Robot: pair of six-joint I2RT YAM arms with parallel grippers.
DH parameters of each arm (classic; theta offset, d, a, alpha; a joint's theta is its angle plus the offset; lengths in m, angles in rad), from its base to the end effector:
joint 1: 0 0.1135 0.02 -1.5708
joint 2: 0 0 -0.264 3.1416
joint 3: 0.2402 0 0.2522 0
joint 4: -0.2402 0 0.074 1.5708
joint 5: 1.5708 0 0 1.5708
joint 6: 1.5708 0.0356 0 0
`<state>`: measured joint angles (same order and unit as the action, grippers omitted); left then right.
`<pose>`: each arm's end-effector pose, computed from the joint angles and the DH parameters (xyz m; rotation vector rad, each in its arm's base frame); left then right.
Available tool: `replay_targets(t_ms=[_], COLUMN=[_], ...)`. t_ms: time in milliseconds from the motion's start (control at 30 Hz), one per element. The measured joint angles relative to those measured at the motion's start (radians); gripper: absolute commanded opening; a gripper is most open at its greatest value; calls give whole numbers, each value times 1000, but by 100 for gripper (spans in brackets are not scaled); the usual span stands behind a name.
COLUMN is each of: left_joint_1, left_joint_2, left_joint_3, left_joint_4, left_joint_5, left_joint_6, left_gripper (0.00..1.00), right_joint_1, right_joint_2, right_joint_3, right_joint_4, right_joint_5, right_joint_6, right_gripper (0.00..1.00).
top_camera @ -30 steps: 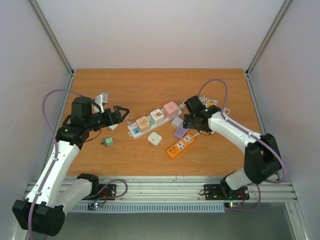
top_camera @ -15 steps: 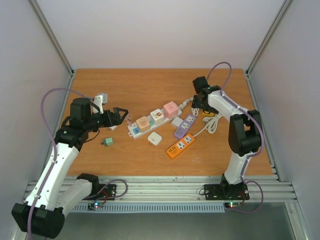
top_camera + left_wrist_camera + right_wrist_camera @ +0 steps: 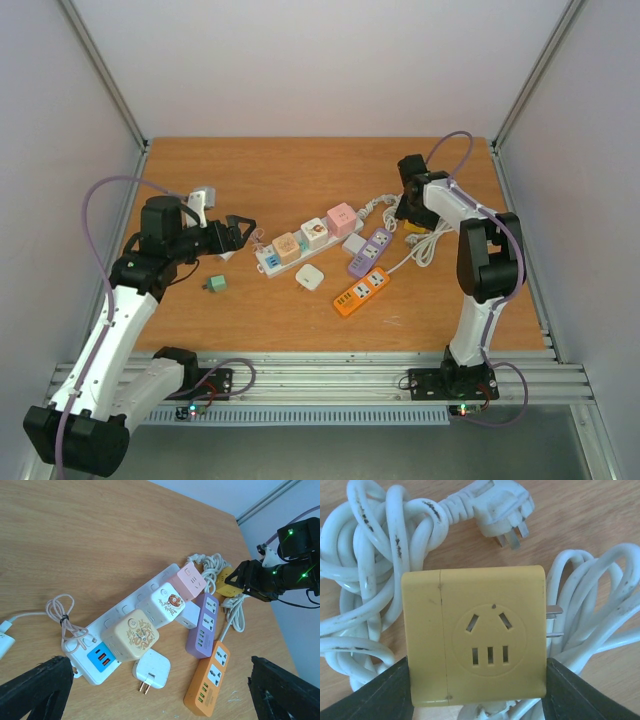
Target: Insert the plug
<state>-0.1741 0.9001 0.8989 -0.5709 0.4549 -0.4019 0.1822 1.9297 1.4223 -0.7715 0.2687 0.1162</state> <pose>0.1845 -0.0483 0.3226 0.0256 2.1898 -0.8188 0.3825 0.0609 0.1903 -0.0367 2.7980 -0.3128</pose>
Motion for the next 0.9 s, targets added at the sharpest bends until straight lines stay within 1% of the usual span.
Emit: replay_targets(t_ms=[67,133,300,433,533,700,767,900], left_joint_1=[0,0,0,-1,-10,-61,-87,-148], left_joint_2=[0,0,0,0,0,0,0,0], left_joint_3=[0,0,0,0,0,-2,-7,-22], left_joint_4=[0,0,10,27,50,104,130,190], left_joint_5=[0,2,38,74,105,144,153,163], left_joint_6=[0,1,7,4,-10,-47,-68,-119], left_gripper=[96,96,96,97,99,99,100,99], right_joint_1=[-1,-3,-5,-5,-5,-3,3,42], right_joint_2=[0,0,-10,-93,-226,-443,-517,-615], right_joint_3=[0,0,-6,-56,-98,-164,-206,-291], right_joint_4=[1,4,12,29,32,73,101,174], right_joint_5=[-7,-11,-16,-52,-144,-368,-476,-676], right_joint_6=[4,1,-37,-88,-125,-151,-147,-100], right_gripper=[54,50,49,49,49,49,49,50])
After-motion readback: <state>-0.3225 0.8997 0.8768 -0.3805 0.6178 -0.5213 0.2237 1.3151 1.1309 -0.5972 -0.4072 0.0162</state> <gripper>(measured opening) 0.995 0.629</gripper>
